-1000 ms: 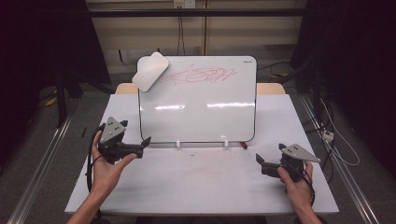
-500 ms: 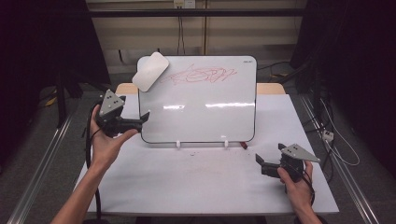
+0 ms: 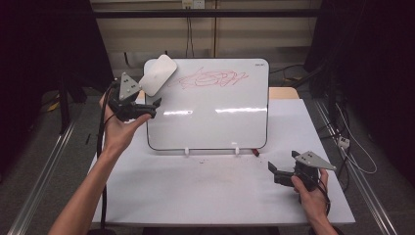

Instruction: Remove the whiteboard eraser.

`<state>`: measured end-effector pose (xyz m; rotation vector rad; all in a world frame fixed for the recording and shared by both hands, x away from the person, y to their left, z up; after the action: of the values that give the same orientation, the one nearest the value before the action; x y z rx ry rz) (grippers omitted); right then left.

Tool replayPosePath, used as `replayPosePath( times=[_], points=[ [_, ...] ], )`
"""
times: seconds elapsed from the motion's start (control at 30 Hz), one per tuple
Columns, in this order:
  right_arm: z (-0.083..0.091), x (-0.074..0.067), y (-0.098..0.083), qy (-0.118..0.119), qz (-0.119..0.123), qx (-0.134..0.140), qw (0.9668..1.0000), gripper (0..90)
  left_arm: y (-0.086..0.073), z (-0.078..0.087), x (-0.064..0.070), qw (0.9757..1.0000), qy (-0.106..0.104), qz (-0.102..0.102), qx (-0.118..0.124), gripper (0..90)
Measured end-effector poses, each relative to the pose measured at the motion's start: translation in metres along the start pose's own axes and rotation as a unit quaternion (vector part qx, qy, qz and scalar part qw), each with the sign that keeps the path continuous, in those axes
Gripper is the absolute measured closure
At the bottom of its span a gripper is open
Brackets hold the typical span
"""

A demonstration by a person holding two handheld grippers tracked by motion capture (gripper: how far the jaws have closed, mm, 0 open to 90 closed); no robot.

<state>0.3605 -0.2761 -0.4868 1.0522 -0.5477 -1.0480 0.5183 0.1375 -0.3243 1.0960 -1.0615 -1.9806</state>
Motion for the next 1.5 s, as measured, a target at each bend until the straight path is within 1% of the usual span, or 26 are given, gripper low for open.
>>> replayPosePath(
  times=[0.07, 0.1, 0.13, 0.23, 0.33, 0.37, 0.4, 0.43, 0.47, 0.5, 0.53, 0.57, 0.63, 0.7, 0.77, 0.93, 1.0, 1.03, 1.07, 1.1, 1.17, 1.27, 1.33, 1.37, 1.47, 1.5],
  points=[
    [0.000, 0.000, 0.000, 0.000, 0.000, 0.001, 1.0000, 3.9, 0.006, -0.005, -0.001, 0.9999, 0.012, -0.009, 0.005, 8.4],
    [0.000, 0.000, 0.000, 0.000, 0.000, 0.001, 1.0000, 3.9, 0.008, -0.006, -0.002, 0.9997, 0.014, -0.019, 0.002, 8.4],
    [0.000, 0.000, 0.000, 0.001, -0.001, -0.001, 1.0000, 3.9, 0.012, -0.009, -0.003, 0.9997, 0.017, -0.015, 0.004, 8.5],
    [0.000, 0.000, 0.000, 0.000, -0.001, 0.000, 1.0000, 3.9, 0.018, -0.016, -0.006, 0.9993, 0.026, -0.026, 0.001, 8.4],
    [0.000, -0.001, 0.000, 0.001, 0.001, 0.000, 1.0000, 3.9, 0.021, -0.023, -0.007, 0.9991, 0.031, -0.029, 0.001, 10.1],
    [0.000, -0.001, 0.000, 0.001, 0.001, 0.000, 1.0000, 3.9, 0.022, -0.025, -0.006, 0.9991, 0.029, -0.032, 0.000, 10.1],
    [0.000, -0.001, 0.000, 0.001, 0.000, -0.002, 1.0000, 3.9, 0.022, -0.028, -0.005, 0.9993, 0.022, -0.030, -0.008, 10.8],
    [0.000, -0.001, -0.001, 0.001, -0.001, -0.002, 1.0000, 3.9, 0.023, -0.031, -0.004, 0.9992, 0.024, -0.030, -0.010, 11.9],
    [0.000, -0.001, -0.001, 0.001, -0.001, -0.002, 1.0000, 3.9, 0.023, -0.032, -0.004, 0.9989, 0.027, -0.037, -0.011, 11.9],
    [0.000, 0.000, -0.001, 0.000, -0.001, -0.003, 1.0000, 3.9, 0.024, -0.033, -0.004, 0.9987, 0.029, -0.041, -0.009, 14.8],
    [-0.001, 0.000, -0.001, 0.000, -0.001, -0.003, 1.0000, 3.9, 0.026, -0.035, -0.003, 0.9987, 0.032, -0.040, -0.005, 15.0],
    [-0.001, 0.000, -0.001, 0.000, -0.001, -0.003, 1.0000, 3.9, 0.026, -0.037, -0.004, 0.9983, 0.035, -0.046, -0.008, 15.0],
    [-0.001, 0.000, -0.001, 0.001, -0.001, -0.003, 1.0000, 3.9, 0.026, -0.043, -0.005, 0.9982, 0.039, -0.044, -0.010, 15.2],
    [-0.001, 0.000, -0.001, 0.001, -0.001, -0.004, 1.0000, 3.9, 0.028, -0.048, -0.007, 0.9980, 0.046, -0.044, -0.001, 17.3],
    [0.000, 0.000, -0.001, 0.001, -0.001, -0.003, 1.0000, 3.9, 0.027, -0.055, -0.009, 0.9980, 0.046, -0.042, -0.011, 18.5],
    [0.000, 0.000, -0.001, -0.001, 0.002, -0.004, 1.0000, 3.9, 0.022, -0.069, -0.011, 0.9981, 0.044, -0.038, -0.021, 21.4],
    [0.001, -0.001, -0.001, -0.001, 0.004, -0.003, 1.0000, 3.9, 0.019, -0.072, -0.011, 0.9977, 0.043, -0.042, -0.031, 22.8],
    [0.001, -0.002, 0.000, -0.001, 0.003, -0.003, 1.0000, 3.9, 0.018, -0.075, -0.010, 0.9980, 0.044, -0.035, -0.030, 23.8],
    [0.002, -0.002, 0.000, -0.001, 0.003, -0.003, 1.0000, 3.9, 0.017, -0.075, -0.011, 0.9976, 0.043, -0.041, -0.036, 25.1],
    [0.001, -0.002, 0.000, -0.001, 0.005, -0.003, 1.0000, 3.9, 0.016, -0.077, -0.011, 0.9980, 0.040, -0.033, -0.036, 26.3],
    [0.001, -0.002, 0.000, -0.001, 0.005, -0.003, 1.0000, 3.9, 0.015, -0.077, -0.009, 0.9981, 0.036, -0.032, -0.039, 28.3],
    [-0.001, -0.003, 0.000, 0.000, 0.005, -0.005, 1.0000, 3.9, 0.016, -0.077, -0.009, 0.9975, 0.040, -0.039, -0.043, 28.7],
    [-0.001, -0.003, 0.000, 0.000, 0.005, -0.005, 1.0000, 3.9, 0.017, -0.078, -0.008, 0.9975, 0.042, -0.037, -0.043, 28.9],
    [-0.001, -0.003, 0.000, 0.000, 0.005, -0.005, 1.0000, 3.9, 0.017, -0.077, -0.009, 0.9971, 0.043, -0.043, -0.046, 28.9],
    [-0.002, -0.004, 0.001, 0.000, 0.010, -0.006, 0.9999, 3.9, 0.017, -0.077, -0.008, 0.9968, 0.047, -0.044, -0.047, 29.3],
    [-0.002, -0.004, 0.001, 0.000, 0.010, -0.006, 0.9999, 3.9, 0.017, -0.078, -0.008, 0.9970, 0.048, -0.038, -0.047, 29.4]
  ],
)
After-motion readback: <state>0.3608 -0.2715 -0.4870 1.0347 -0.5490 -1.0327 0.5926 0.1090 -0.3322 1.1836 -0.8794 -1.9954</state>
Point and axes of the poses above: each handheld gripper's, and its own axes: z roughly backward along the jaws, y roughly out of its top, x roughly to its right, the point moved 8 cm from there along -z, roughly forward along the jaws, and after that the axes turned 8 degrees about y, right-handed, at the moved point
